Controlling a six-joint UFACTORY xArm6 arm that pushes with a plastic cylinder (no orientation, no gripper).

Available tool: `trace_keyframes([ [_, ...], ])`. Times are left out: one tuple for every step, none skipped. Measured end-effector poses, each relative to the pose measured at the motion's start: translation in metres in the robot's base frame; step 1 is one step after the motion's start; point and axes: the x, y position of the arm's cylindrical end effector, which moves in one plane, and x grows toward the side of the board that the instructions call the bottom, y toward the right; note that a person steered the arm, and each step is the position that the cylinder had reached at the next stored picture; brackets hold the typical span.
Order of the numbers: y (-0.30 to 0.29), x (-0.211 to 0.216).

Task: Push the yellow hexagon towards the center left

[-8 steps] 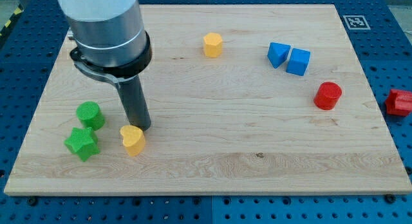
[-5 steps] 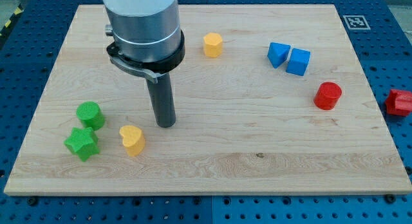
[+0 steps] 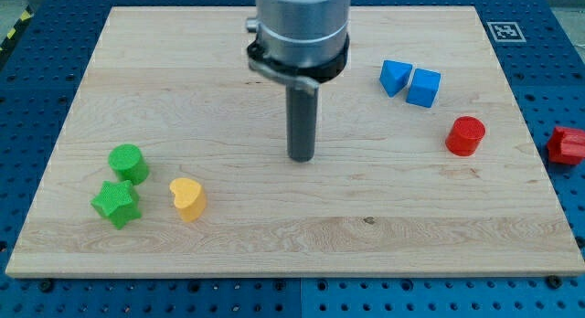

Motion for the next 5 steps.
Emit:
trace_keyframes([
  [0.008,-0.039],
  [0.016,-0.067],
  [0.016,-0.075],
  [0.016,-0.075],
  [0.03,-0.075],
])
